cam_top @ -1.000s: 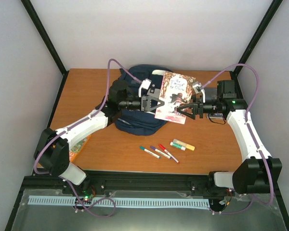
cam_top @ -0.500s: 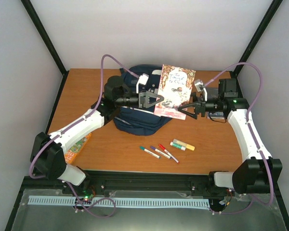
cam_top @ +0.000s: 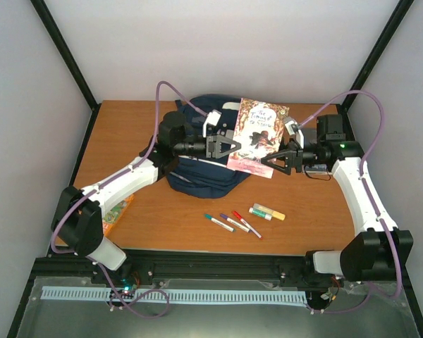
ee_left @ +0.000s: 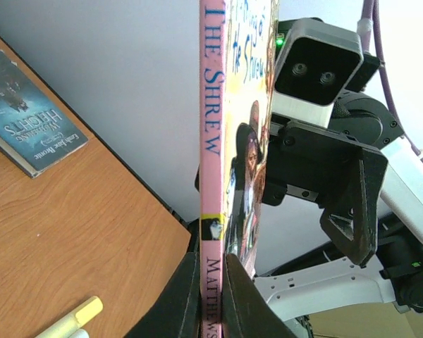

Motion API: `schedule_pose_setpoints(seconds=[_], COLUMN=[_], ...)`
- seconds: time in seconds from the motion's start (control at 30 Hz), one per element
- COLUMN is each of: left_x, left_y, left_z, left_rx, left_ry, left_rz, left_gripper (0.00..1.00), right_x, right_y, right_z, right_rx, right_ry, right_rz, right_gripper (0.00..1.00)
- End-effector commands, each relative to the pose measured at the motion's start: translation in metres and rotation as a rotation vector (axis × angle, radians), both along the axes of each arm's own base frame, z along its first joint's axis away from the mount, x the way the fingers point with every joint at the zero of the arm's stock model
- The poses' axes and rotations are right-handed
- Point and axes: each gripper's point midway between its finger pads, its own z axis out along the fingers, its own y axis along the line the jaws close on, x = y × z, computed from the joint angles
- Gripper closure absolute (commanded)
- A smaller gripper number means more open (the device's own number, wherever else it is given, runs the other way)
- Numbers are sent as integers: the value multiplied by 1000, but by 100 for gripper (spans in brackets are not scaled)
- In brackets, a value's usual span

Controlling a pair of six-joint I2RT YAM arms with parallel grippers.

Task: Pack the student bag
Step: Pick up the book from the center of the board.

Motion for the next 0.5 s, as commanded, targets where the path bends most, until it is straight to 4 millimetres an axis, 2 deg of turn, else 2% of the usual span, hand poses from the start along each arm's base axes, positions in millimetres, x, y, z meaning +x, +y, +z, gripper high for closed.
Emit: schedule_pose_setpoints(seconds=[0.0,0.17,0.33,0.47], left_x=[20,23,22,20], left_y=[12,13,13,14], left_z=[3,-2,-5,-8], left_rx=[16,31,34,40], left_ry=[-48,-48,-47,-46], left_rz=[77,83,79,79], left_gripper=[99,99,99,99], right_x=[-23,-28,-20,-2], right_y=[1,1,1,1], right_z=[13,11,6,-4], right_rx=[70,70,45,-28], right_ry=[-19,-14,-1,29], right_rz=[60,61,39,-38], right_gripper=[22,33,57,84])
